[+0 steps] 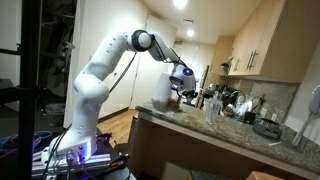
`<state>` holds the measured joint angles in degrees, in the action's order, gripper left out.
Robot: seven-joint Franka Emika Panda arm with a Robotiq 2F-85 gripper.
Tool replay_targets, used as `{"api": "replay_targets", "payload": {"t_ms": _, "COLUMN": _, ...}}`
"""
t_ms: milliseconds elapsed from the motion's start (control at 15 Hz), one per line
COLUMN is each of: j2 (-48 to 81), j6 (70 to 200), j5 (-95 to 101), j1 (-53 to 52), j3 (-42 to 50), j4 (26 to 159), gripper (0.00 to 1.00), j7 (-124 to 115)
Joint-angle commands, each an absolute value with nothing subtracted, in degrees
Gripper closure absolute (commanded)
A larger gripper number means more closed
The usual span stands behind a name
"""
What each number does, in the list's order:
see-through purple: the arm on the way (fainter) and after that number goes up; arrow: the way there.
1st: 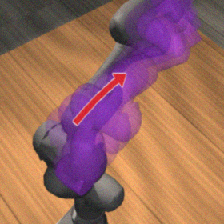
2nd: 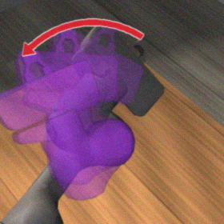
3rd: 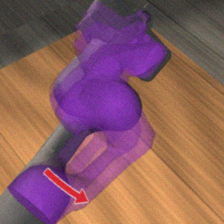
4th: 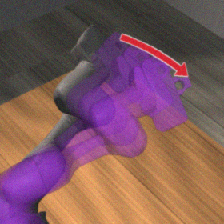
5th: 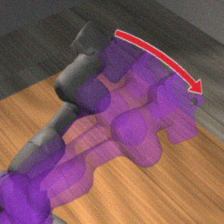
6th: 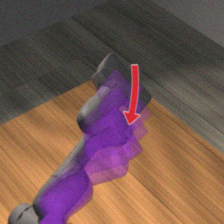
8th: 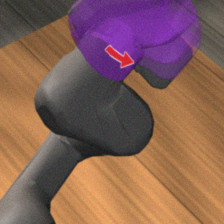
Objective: Take the bottle on the tissue roll and put it on the table, then take the object and put it on the bottle
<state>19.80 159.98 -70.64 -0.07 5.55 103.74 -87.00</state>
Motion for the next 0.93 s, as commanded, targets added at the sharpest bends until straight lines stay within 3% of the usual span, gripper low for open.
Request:
{"api": "replay_targets", "payload": {"t_ms": 0, "j2": 11.3, "j6": 165.5, "j5": -75.1, "j1": -3.3, "j3": 1.5, "j4": 106.5, "gripper": 0.75, "j7": -79.1}}
{"api": "replay_targets", "payload": {"t_ms": 133, "j2": 7.5, "j6": 171.0, "j5": -77.4, "j1": -6.1, "j3": -0.7, "j4": 106.3, "gripper": 0.75, "j7": -78.2}}
{"api": "replay_targets", "payload": {"t_ms": 200, "j2": 12.1, "j6": 167.1, "j5": -74.0, "j1": -3.8, "j3": 0.1, "j4": 103.9, "gripper": 0.50, "j7": -81.5}}
{"api": "replay_targets", "payload": {"t_ms": 333, "j2": 8.9, "j6": 170.2, "j5": -75.2, "j1": -5.7, "j3": -1.4, "j4": 104.3, "gripper": 0.50, "j7": -81.0}}
{"api": "replay_targets", "payload": {"t_ms": 400, "j2": 9.2, "j6": 170.2, "j5": -75.8, "j1": -5.2, "j3": -1.0, "j4": 104.1, "gripper": 0.75, "j7": -81.1}}
{"api": "replay_targets", "payload": {"t_ms": 867, "j2": 21.3, "j6": 158.9, "j5": -99.5, "j1": 3.5, "j3": 3.5, "j4": 97.6, "gripper": 0.75, "j7": -65.1}}
